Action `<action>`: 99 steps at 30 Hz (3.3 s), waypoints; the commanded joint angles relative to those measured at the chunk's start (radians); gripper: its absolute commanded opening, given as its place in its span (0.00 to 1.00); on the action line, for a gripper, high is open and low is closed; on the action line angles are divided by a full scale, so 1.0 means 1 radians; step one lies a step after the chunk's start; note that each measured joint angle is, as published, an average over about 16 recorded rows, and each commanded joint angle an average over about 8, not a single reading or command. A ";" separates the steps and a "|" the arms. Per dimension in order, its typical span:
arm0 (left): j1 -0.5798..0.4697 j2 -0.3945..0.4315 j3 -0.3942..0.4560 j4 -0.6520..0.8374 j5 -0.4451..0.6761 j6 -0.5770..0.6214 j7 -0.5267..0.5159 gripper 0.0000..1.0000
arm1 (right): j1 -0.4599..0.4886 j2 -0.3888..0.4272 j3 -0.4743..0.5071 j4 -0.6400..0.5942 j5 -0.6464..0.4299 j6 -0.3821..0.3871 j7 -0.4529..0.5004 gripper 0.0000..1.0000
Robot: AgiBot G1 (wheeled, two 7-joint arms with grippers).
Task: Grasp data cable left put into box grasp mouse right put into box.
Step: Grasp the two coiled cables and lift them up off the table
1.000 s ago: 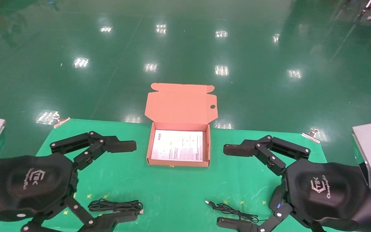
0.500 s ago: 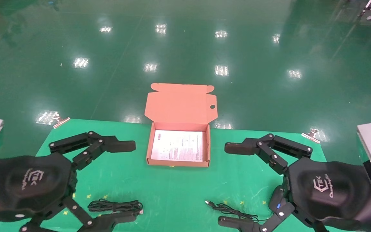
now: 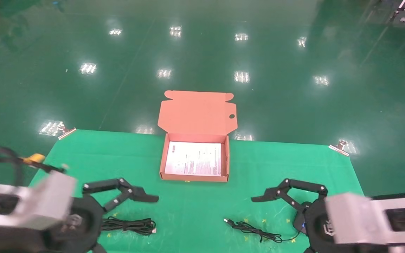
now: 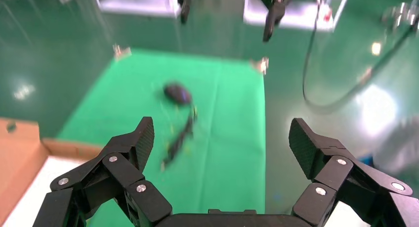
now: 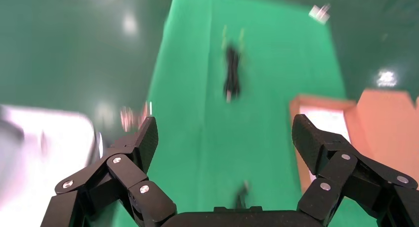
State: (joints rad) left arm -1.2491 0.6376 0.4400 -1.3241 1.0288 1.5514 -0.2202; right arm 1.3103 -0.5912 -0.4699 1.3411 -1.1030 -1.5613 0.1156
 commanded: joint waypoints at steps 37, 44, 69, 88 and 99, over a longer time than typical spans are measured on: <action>-0.134 0.267 0.469 0.041 0.888 -0.225 -0.127 1.00 | 0.198 -0.232 -0.672 0.009 -0.903 0.282 -0.031 1.00; -0.128 0.321 0.473 0.172 0.926 -0.273 -0.171 1.00 | 0.143 -0.268 -0.692 -0.008 -1.036 0.350 0.101 1.00; -0.190 0.488 0.459 0.693 0.922 -0.409 -0.028 1.00 | 0.101 -0.422 -0.658 -0.331 -0.991 0.492 0.139 1.00; -0.231 0.528 0.433 0.909 0.867 -0.430 0.126 0.01 | 0.115 -0.553 -0.638 -0.541 -0.918 0.555 0.044 0.00; -0.230 0.526 0.433 0.900 0.868 -0.428 0.119 0.00 | 0.115 -0.548 -0.638 -0.532 -0.919 0.551 0.046 0.00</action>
State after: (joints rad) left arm -1.4790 1.1635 0.8732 -0.4237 1.8970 1.1228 -0.1004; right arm 1.4254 -1.1394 -1.1079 0.8089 -2.0216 -1.0101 0.1617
